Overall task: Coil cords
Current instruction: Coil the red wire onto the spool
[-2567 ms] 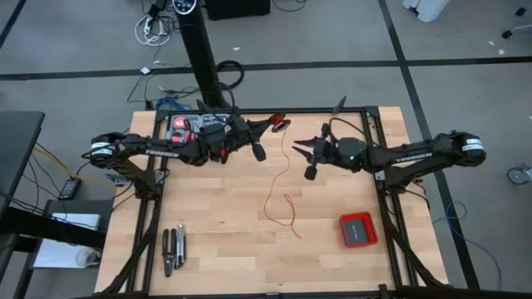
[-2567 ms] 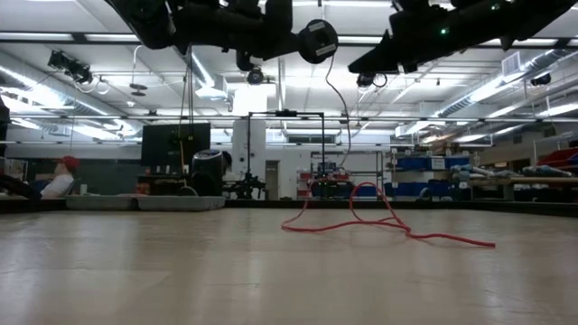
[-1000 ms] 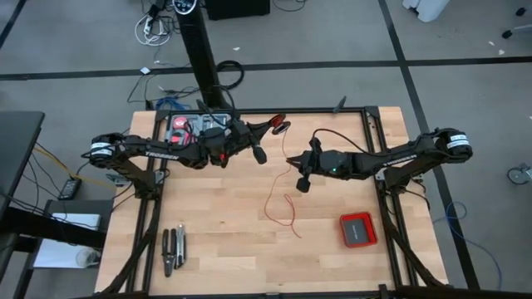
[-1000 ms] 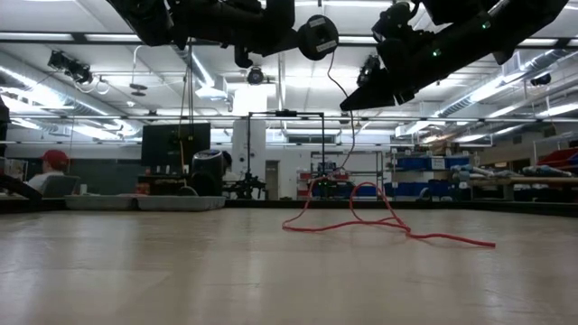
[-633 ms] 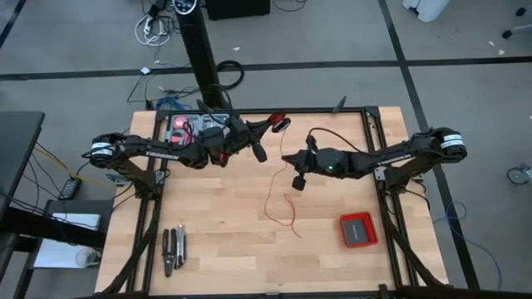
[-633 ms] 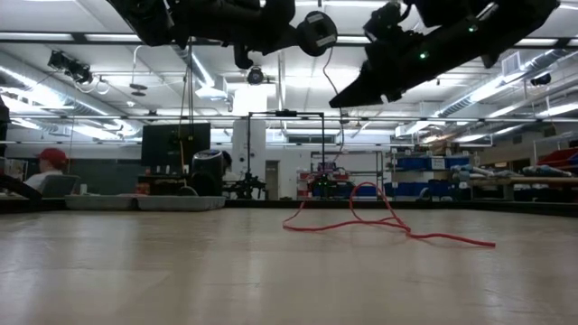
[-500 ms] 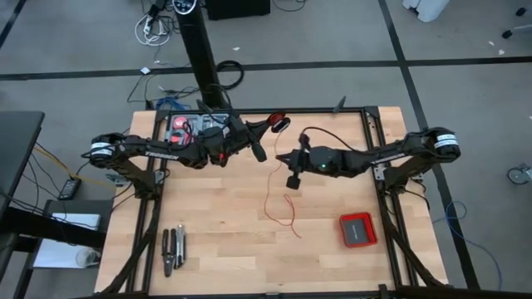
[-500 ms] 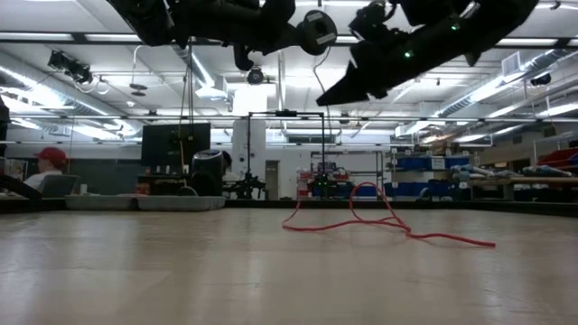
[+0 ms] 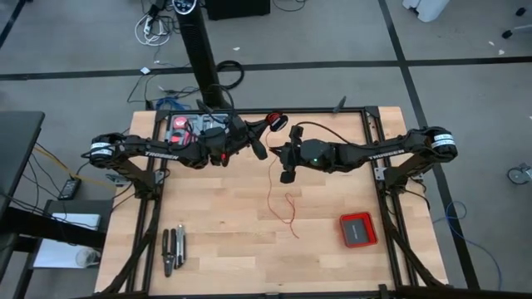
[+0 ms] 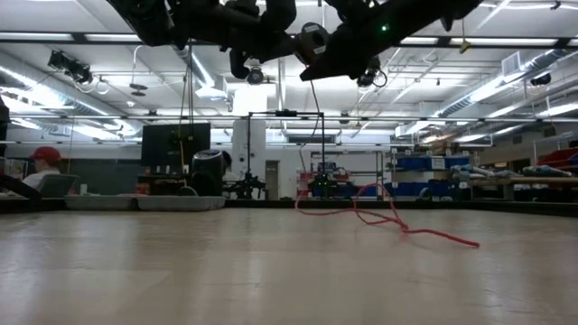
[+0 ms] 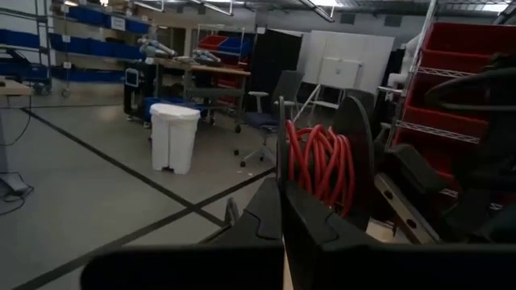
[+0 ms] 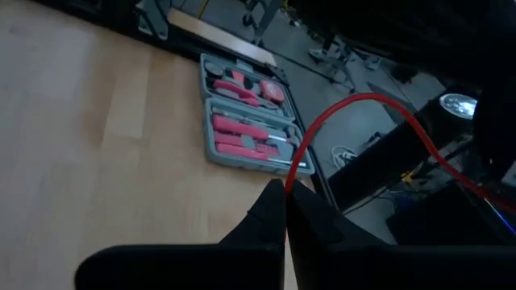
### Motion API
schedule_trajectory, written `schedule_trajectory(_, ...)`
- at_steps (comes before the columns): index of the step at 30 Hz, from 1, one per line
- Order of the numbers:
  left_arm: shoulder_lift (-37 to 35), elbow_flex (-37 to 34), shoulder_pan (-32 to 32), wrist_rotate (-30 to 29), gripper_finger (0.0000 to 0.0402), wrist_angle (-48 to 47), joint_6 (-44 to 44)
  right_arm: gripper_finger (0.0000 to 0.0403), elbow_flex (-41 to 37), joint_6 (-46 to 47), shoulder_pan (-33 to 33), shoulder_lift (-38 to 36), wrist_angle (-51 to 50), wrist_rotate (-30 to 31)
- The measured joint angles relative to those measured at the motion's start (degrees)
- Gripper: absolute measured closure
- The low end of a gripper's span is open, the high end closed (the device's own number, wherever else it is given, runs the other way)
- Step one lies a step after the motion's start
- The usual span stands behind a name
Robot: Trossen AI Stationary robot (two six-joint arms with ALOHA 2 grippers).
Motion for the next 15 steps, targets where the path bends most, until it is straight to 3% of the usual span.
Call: schedule_trajectory(15, 0.0, 0.0, 0.0, 0.0, 0.0402, -3.7, 2.6, 0.0403, 6.2, -0.1, -0.1, -2.9, -10.4, 2.2)
